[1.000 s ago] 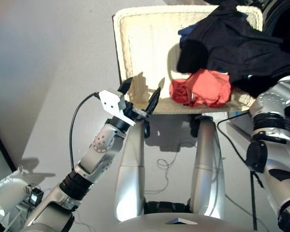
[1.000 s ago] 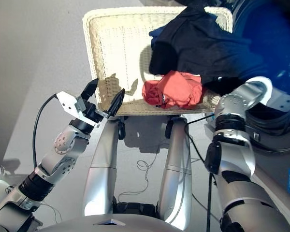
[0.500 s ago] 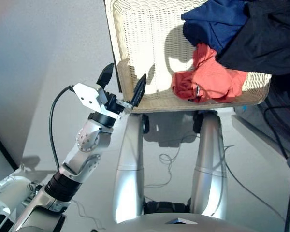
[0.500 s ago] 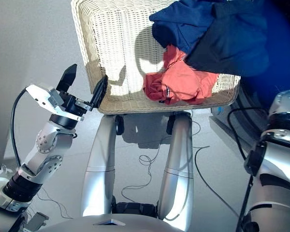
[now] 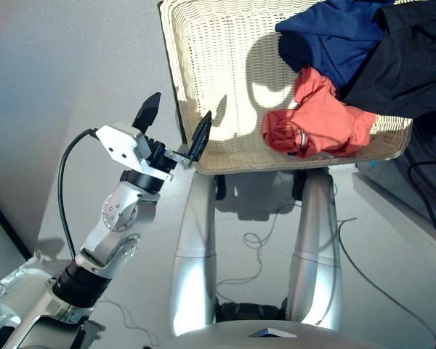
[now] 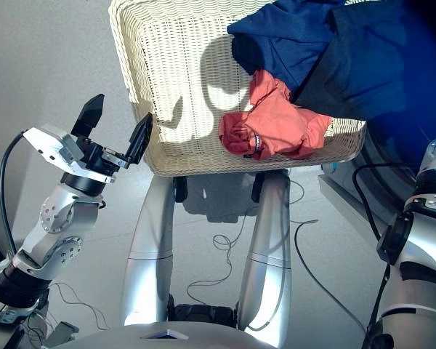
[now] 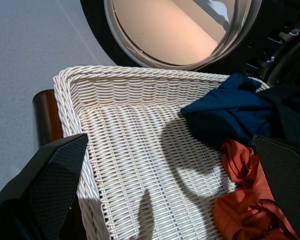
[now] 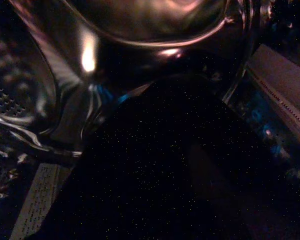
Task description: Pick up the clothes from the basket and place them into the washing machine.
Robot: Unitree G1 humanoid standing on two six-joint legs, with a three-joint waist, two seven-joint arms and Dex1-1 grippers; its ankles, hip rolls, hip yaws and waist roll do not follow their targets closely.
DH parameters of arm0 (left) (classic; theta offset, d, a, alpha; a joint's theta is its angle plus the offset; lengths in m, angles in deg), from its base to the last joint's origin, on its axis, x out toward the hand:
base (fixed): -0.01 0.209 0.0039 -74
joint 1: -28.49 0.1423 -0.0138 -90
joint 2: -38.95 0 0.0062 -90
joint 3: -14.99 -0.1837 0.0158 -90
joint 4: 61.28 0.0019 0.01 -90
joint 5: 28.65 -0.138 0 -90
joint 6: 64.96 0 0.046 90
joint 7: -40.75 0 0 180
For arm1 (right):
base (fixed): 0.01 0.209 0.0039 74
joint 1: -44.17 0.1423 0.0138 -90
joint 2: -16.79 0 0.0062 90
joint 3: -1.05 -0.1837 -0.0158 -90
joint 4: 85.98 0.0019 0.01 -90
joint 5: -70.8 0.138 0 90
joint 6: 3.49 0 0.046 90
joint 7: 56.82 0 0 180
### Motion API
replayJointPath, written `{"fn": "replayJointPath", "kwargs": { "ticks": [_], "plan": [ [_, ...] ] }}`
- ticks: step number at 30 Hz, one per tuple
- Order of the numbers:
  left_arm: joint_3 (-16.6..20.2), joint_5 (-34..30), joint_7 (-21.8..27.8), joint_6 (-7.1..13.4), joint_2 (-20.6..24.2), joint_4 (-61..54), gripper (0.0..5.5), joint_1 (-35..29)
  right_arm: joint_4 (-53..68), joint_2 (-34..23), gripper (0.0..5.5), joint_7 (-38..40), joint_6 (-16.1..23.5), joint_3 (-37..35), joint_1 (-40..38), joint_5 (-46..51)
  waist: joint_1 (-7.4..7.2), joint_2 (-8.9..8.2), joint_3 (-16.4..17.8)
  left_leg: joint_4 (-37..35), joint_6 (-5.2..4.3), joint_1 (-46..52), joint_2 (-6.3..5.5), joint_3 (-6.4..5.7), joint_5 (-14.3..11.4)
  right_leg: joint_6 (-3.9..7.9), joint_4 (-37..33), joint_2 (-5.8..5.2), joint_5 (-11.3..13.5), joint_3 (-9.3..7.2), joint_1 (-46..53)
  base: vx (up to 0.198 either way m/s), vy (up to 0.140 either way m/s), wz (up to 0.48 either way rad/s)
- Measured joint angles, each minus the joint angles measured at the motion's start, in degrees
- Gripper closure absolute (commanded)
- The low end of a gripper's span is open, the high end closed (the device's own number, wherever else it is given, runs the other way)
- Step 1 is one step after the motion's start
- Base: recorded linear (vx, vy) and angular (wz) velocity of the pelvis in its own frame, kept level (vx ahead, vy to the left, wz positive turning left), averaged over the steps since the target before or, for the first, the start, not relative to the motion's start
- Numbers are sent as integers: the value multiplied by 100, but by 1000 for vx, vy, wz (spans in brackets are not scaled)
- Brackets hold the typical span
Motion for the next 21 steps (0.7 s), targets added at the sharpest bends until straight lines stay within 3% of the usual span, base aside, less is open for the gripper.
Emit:
{"fn": "replayJointPath", "kwargs": {
  "ticks": [9,14,17,21],
  "plan": [
    [12,117,-44,21,7,-5,0,19,130,8,0,-240,-155,463,32,-198,-27,14,-9,20,3,9,25,17,-3,-3,0,20,13,21,0,0,0,0],
    [202,171,-111,32,-6,-10,0,184,1239,380,0,-275,-156,876,-307,-610,-163,-22,-26,-19,3,48,46,87,-4,-11,-27,41,27,62,0,0,0,0],
    [273,233,-124,36,-12,-26,0,210,2166,565,0,-350,-247,1381,-767,-1049,-184,-44,-27,-31,6,62,113,109,-4,-29,-90,110,64,78,1,0,0,0],
    [442,240,-156,46,3,-215,0,465,3077,880,0,-338,-608,1764,-1549,-1801,-268,-163,-35,-57,-31,215,164,105,-83,1,-116,143,5,87,132,57,-16,-42]
  ]
}}
